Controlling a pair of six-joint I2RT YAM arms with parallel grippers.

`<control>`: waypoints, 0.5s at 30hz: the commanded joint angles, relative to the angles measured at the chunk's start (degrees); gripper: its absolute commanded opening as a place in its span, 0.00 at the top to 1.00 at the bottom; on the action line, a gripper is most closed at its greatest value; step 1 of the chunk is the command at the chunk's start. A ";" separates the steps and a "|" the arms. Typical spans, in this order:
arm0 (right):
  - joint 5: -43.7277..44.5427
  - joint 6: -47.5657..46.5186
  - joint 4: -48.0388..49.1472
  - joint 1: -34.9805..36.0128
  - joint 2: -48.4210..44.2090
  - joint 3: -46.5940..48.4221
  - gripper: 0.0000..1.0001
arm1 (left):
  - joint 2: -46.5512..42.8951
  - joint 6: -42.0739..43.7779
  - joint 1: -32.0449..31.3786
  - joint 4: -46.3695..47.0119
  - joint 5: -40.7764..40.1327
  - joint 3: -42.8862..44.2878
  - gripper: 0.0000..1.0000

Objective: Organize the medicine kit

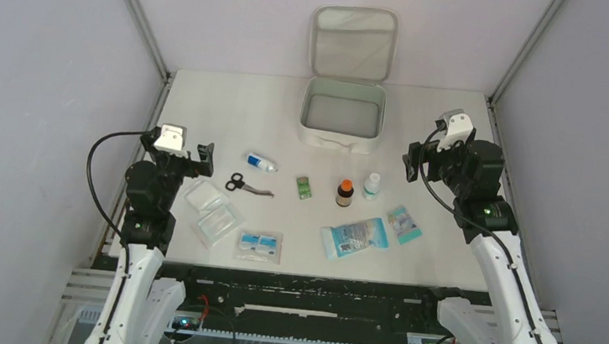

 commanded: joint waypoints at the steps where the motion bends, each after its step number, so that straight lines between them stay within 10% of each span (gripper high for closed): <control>1: -1.31 1.07 3.71 0.40 -1.64 1.32 0.00 | -0.78 -0.69 0.42 3.60 1.78 1.23 0.00; 15: 2.70 0.49 5.24 2.13 -0.58 1.07 0.00 | -0.88 0.12 0.49 2.93 3.01 1.65 0.00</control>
